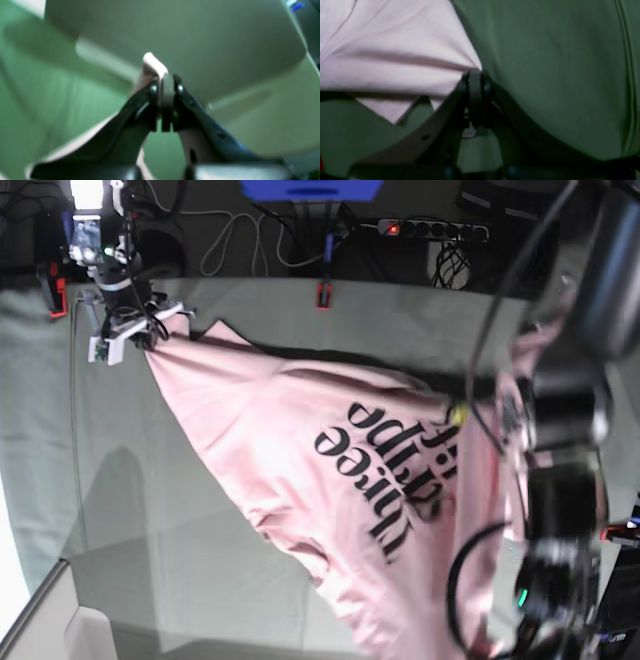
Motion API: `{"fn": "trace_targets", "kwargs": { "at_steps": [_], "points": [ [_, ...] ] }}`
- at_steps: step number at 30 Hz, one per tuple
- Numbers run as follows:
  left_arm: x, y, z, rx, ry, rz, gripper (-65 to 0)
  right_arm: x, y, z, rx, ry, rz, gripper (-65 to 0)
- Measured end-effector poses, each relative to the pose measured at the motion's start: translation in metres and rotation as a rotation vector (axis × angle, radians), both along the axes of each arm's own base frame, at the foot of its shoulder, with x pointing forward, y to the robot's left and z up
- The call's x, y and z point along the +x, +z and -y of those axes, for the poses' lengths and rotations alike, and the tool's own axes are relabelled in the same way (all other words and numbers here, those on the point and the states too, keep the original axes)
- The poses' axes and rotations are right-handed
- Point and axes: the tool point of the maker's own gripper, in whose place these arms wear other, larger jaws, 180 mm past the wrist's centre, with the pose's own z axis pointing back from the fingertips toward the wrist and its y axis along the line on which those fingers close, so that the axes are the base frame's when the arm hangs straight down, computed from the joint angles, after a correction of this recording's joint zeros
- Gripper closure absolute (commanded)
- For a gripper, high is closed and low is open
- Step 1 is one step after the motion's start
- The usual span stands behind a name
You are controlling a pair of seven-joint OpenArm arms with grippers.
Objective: Layout the t-shirt on the table in an organized manner, then fold the t-shirt properly
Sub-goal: 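Drag the shirt with the left gripper across the table away from the right gripper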
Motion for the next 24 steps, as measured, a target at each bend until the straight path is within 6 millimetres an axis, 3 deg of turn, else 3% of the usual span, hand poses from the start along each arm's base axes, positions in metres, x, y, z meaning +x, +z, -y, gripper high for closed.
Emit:
{"fn": "trace_targets", "kwargs": {
  "at_steps": [3, 5, 10, 16, 21, 24],
  "points": [
    [0.021, 0.016, 0.021, 0.084, 0.001, 0.066, -0.2, 0.000, 0.004, -0.001, 0.001, 0.001, 0.011, 0.0],
    [0.029, 0.021, 0.036, 0.128, 0.009, 0.107, -0.2, -0.003, 0.010, 0.009, -0.007, -0.030, 0.021, 0.0],
    [0.038, 0.026, 0.078, 0.129, -0.007, 0.139, -0.2, 0.006, 0.044, 0.047, -0.067, -0.121, 0.108, 0.0],
    [0.039, 0.060, 0.106, 0.106, -0.023, 0.208, -0.2, 0.008, 0.088, 0.101, -0.159, -0.246, 0.212, 0.0],
    [0.032, 0.051, 0.142, 0.084, -0.084, 0.184, -0.2, -0.008, 0.110, 0.146, -0.202, -0.432, 0.270, 0.0],
    [0.029, 0.041, 0.149, 0.077, -0.093, 0.174, -0.2, -0.017, 0.111, 0.164, -0.206, -0.488, 0.235, 0.0]
  ]
}}
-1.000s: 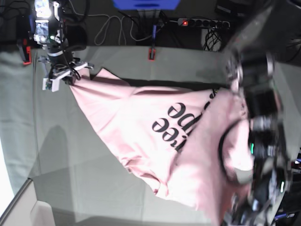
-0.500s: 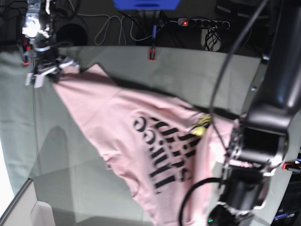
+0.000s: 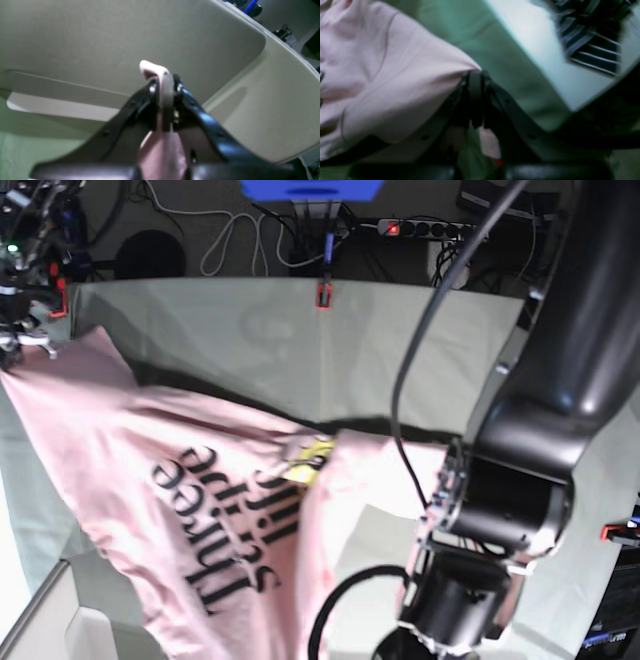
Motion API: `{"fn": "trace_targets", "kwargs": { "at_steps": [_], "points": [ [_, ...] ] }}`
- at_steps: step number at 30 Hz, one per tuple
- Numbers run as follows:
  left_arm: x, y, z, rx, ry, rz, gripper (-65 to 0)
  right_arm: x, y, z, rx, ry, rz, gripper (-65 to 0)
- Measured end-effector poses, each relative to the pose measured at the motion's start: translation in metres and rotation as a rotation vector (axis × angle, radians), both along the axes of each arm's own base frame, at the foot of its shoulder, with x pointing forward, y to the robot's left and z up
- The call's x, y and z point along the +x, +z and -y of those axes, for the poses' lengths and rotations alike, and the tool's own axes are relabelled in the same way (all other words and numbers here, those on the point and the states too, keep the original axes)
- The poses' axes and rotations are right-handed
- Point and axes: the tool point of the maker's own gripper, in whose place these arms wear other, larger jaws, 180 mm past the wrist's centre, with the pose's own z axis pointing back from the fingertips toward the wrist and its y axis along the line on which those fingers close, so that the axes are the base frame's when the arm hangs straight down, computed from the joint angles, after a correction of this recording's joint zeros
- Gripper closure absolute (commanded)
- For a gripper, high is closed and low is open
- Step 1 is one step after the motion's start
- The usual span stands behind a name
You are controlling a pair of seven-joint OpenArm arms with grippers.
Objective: Layout the t-shirt on the table in an organized manner, then fold the t-shirt properly
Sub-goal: 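Drag the shirt with the left gripper across the table away from the right gripper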
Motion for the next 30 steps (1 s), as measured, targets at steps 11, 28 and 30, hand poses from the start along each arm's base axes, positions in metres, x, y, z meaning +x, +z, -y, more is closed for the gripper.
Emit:
{"fn": "trace_targets", "kwargs": {
  "at_steps": [11, 28, 30],
  "points": [
    [-0.012, -0.076, -0.008, -0.003, 0.034, -0.100, -28.4, -0.004, -0.024, -0.011, 0.117, 0.003, -0.122, -2.6],
    [-0.067, -0.203, -0.076, 0.030, 0.121, -0.236, -31.2, 0.009, -0.019, -0.012, 0.137, -0.003, -0.100, -25.3],
    [-0.083, -0.203, -0.080, 0.034, 0.096, -0.225, -31.2, 0.011, -0.019, -0.013, 0.138, -0.004, -0.088, -26.0]
  ]
}}
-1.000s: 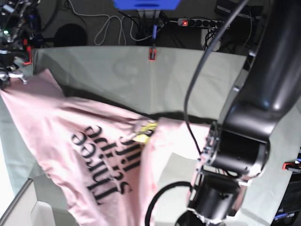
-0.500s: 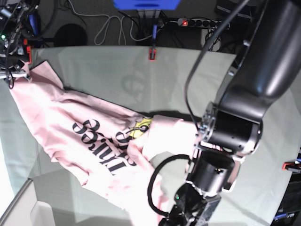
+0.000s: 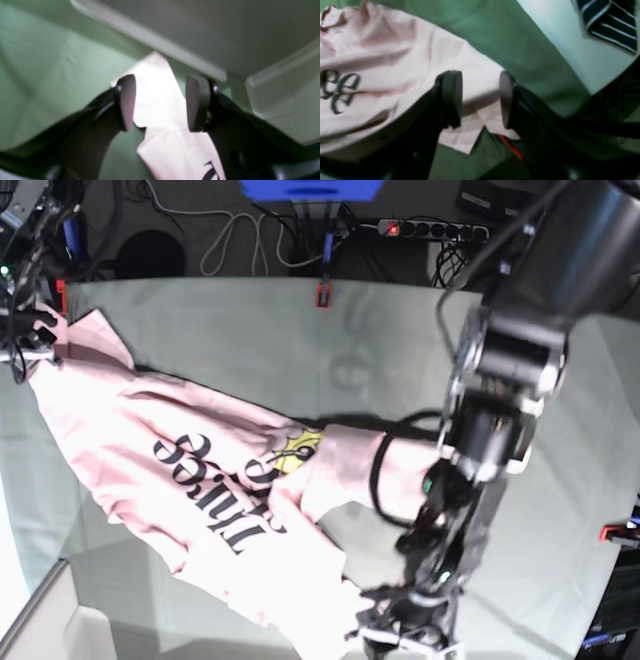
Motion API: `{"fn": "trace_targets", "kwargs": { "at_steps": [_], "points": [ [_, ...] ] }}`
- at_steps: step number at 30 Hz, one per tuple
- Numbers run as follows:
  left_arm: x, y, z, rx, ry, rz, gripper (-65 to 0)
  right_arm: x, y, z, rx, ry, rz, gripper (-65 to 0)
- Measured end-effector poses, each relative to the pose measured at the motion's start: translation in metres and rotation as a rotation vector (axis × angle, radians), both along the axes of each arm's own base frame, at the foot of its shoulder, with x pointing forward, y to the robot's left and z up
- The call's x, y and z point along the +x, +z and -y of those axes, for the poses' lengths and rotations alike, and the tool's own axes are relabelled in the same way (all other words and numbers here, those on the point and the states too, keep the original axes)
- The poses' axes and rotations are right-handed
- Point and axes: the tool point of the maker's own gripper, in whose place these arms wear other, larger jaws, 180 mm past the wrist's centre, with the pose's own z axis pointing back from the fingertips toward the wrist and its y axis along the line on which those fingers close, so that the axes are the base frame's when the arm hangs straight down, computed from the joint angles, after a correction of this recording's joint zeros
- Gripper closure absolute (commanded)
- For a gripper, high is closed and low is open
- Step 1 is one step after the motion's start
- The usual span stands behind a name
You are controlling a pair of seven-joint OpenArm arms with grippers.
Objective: Layout the t-shirt on the table in an organized manner, then fold the t-shirt properly
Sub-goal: 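Drag the shirt with the left gripper across the table away from the right gripper, then grasp the shirt near the sun graphic with the left gripper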
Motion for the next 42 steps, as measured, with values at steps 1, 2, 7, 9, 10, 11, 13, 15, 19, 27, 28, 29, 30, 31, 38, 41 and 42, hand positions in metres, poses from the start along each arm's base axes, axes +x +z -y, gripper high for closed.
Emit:
{"fn": "trace_targets", "kwargs": {
  "at_steps": [1, 2, 7, 9, 10, 11, 13, 15, 19, 27, 28, 29, 30, 31, 38, 41, 42],
  "points": [
    [-0.009, -0.001, 0.002, -0.002, -0.024, 0.000, -31.2, -0.002, -0.002, -0.001, 0.006, -0.004, -0.003, -27.2],
    [-0.020, -0.006, 0.005, -0.004, -0.045, -0.008, -31.2, -0.004, -0.003, -0.002, 0.009, -0.010, -0.005, -28.3],
    [-0.086, -0.028, 0.021, -0.017, -0.134, -0.050, -31.2, 0.006, 0.005, -0.002, -0.011, -0.022, 0.054, -32.4],
    [-0.114, -0.038, 0.022, -0.018, -0.144, -0.063, -31.2, 0.008, 0.004, -0.005, 0.000, -0.018, 0.061, -32.4],
    [-0.129, -0.047, 0.021, 0.007, -0.138, -0.079, -31.4, 0.007, 0.003, -0.006, 0.005, -0.018, 0.057, -32.4],
    [-0.145, -0.062, 0.014, 0.048, -0.101, -0.114, -31.5, 0.005, 0.002, -0.006, 0.004, -0.020, 0.054, -32.4],
    [-0.176, -0.089, 0.007, 0.136, -0.058, -0.180, -31.5, 0.002, -0.001, -0.006, 0.004, -0.025, 0.041, -32.5],
    [-0.205, -0.109, 0.013, 0.207, -0.067, -0.239, -31.5, 0.002, -0.003, -0.009, 0.018, -0.023, 0.037, -32.5],
    [-0.217, -0.101, 0.050, 0.257, -0.127, -0.188, -31.5, 0.008, -0.003, -0.013, 0.015, -0.002, 0.041, -32.5],
    [-0.223, -0.115, 0.083, 0.377, -0.216, -0.187, -31.2, 0.010, -0.006, -0.020, 0.026, 0.019, 0.033, -32.5],
    [-0.222, -0.118, 0.084, 0.388, -0.211, -0.190, -31.2, 0.010, -0.006, -0.020, 0.027, 0.019, 0.032, -32.5],
    [-0.220, -0.121, 0.086, 0.397, -0.213, -0.195, -31.2, 0.010, -0.006, -0.020, 0.026, 0.019, 0.032, -32.5],
    [-0.221, -0.124, 0.086, 0.407, -0.217, -0.203, -31.2, 0.010, -0.006, -0.020, 0.026, 0.019, 0.031, -32.5],
    [-0.221, -0.126, 0.087, 0.419, -0.221, -0.205, -31.2, 0.010, -0.006, -0.020, 0.026, 0.020, 0.032, -32.5],
    [-0.224, -0.142, 0.082, 0.470, -0.234, -0.233, -31.2, 0.009, -0.006, -0.019, 0.024, 0.020, 0.029, -32.6],
    [-0.226, -0.158, 0.074, 0.482, -0.229, -0.285, -31.2, 0.006, -0.015, -0.018, 0.034, 0.013, 0.013, -32.6],
    [-0.224, -0.160, 0.071, 0.480, -0.217, -0.291, -31.2, 0.005, -0.020, -0.018, 0.040, 0.010, 0.004, -32.6]
  ]
}}
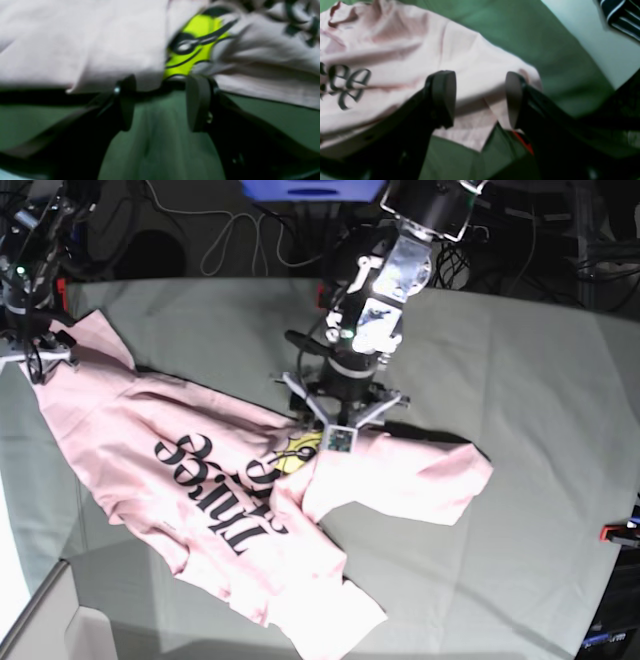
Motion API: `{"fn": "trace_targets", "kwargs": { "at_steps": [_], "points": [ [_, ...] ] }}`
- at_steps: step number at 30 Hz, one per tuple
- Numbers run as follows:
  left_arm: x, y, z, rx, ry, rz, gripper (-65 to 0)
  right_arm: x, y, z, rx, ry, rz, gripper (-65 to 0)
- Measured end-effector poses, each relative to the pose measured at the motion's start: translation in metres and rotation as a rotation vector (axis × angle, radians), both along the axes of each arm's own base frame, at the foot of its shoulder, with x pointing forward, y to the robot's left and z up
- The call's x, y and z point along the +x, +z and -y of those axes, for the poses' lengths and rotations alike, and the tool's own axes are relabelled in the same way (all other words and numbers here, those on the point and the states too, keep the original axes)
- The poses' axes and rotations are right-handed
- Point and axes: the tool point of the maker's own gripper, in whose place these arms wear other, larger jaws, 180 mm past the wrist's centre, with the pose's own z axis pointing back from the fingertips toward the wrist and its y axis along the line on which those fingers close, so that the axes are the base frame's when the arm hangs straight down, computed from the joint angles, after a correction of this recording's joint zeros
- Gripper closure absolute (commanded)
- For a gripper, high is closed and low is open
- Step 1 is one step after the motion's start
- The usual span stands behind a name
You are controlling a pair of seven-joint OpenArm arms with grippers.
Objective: Layout the t-shirt on the table in an organized manner, then fold the t-shirt properly
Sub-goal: 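Grasp the shirt near the sun graphic with the left gripper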
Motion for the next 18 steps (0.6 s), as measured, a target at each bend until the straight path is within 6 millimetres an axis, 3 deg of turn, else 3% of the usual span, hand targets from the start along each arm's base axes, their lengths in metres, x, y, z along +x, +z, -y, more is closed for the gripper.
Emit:
{"fn": "trace_targets", "kwargs": {
  "at_steps": [7, 10, 13, 18],
  "points": [
    [0.017, 0.007, -0.013, 0.004, 0.035, 0.025, -30.5, -0.005, -0.015, 0.006, 0.014, -0.007, -0.040, -32.5],
    [0.022, 0.011, -0.011, 0.005, 0.029, 0.037, -21.0, -0.003, -0.014, 0.005, 0.015, -0.007, -0.034, -32.4],
    [0.025, 0.014, -0.011, 0.004, 0.031, 0.043, -2.1, 0.002, -0.012, 0.005, 0.017, -0.006, -0.022, -32.4],
    [0.029, 0.001, -0.014, 0.028, 0.026, 0.014, 0.0, 0.003, -0.011, 0.006, 0.013, -0.005, -0.020, -32.4]
  ]
}}
